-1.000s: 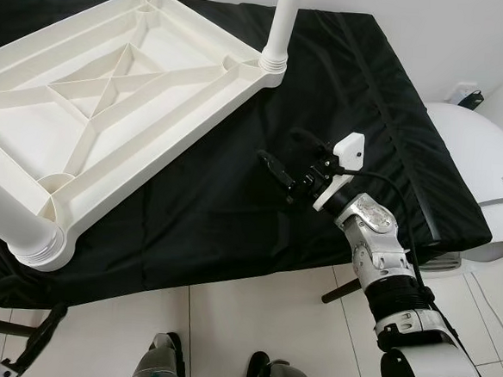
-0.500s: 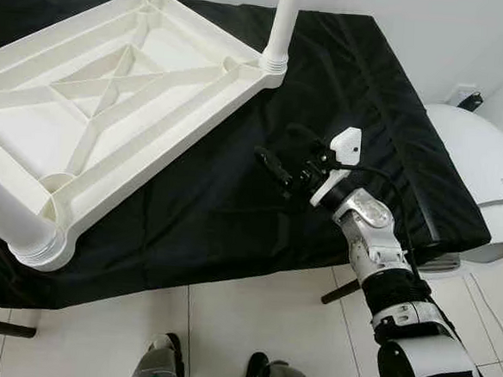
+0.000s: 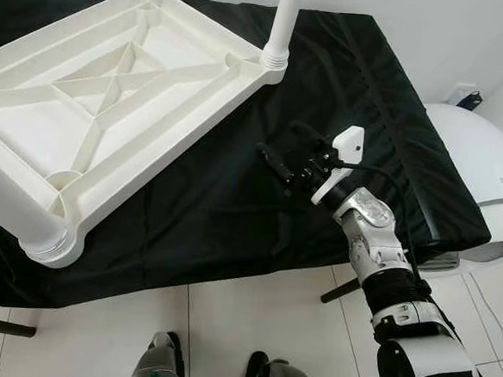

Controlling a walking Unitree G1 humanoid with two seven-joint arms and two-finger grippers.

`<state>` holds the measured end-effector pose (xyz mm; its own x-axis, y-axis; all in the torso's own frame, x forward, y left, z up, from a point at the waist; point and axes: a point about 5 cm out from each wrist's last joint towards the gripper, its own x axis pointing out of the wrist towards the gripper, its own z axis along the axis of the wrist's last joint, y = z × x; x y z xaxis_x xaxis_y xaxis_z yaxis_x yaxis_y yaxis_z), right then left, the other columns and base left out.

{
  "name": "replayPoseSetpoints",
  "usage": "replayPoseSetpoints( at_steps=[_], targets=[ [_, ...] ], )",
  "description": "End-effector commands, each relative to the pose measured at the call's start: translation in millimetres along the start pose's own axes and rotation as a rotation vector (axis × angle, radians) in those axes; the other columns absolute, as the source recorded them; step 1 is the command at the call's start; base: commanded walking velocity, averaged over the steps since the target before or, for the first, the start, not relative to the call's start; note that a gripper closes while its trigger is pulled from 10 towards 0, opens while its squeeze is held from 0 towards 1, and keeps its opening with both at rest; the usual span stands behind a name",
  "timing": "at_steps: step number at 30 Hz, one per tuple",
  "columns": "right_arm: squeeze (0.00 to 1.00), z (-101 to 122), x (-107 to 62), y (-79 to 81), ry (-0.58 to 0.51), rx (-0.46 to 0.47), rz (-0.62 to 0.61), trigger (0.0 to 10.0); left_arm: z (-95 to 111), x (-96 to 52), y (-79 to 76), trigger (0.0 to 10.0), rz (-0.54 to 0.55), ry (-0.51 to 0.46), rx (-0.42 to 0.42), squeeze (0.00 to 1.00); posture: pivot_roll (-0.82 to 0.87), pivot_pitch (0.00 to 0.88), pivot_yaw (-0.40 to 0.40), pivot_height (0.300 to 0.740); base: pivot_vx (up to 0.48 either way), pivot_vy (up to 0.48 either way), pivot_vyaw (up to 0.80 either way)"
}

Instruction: Building children table

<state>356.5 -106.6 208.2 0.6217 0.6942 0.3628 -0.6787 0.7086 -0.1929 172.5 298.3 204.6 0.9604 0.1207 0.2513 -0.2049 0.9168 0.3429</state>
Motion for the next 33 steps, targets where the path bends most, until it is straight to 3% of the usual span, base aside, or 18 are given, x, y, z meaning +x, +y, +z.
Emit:
replayPoseSetpoints(
  at_steps=[1, 2, 4, 14, 24, 27, 33],
  targets=[
    [0.00, -3.7, -7.7, 0.0, 0.008, 0.006, -0.020, 10.0, -0.8, 3.6, -12.9, 10.0, 0.059, 0.015, -0.028, 0.00, 0.24, 0.202, -0.089, 0.740, 0.000, 0.000, 0.00],
    [0.00, -3.7, -7.7, 0.0, 0.008, 0.006, -0.020, 10.0, -0.8, 3.6, -12.9, 10.0, 0.059, 0.015, -0.028, 0.00, 0.24, 0.202, -0.089, 0.740, 0.000, 0.000, 0.00],
    [0.00, -4.0, -10.1, -0.2, 0.009, 0.003, -0.031, 10.0, 0.8, 9.2, -29.1, 10.0, 0.021, 0.000, -0.099, 0.00, 0.23, 0.200, -0.085, 0.740, 0.000, 0.000, 0.00],
    [0.00, 0.3, -14.7, -7.9, 0.012, -0.022, -0.059, 10.0, 7.7, 30.9, -61.6, 10.0, -0.043, -0.003, -0.183, 0.00, 0.20, 0.195, -0.071, 0.740, 0.000, 0.000, 0.00],
    [0.00, 6.0, -14.6, -12.0, 0.004, -0.040, -0.076, 10.0, 13.8, 52.4, -77.7, 10.0, -0.150, -0.010, -0.210, 0.00, 0.18, 0.203, -0.057, 0.740, 0.000, 0.000, 0.00],
    [0.00, 7.7, -15.7, -13.7, 0.004, -0.048, -0.086, 10.0, 13.8, 65.1, -81.3, 10.0, -0.195, 0.004, -0.190, 0.00, 0.16, 0.207, -0.042, 0.740, 0.000, 0.000, 0.00],
    [0.00, 11.6, -19.2, -19.4, 0.002, -0.068, -0.118, 10.0, 10.8, 90.0, -90.0, 10.0, -0.265, 0.048, -0.232, 0.00, 0.13, 0.204, -0.027, 0.740, 0.000, 0.000, 0.00]
  ],
)
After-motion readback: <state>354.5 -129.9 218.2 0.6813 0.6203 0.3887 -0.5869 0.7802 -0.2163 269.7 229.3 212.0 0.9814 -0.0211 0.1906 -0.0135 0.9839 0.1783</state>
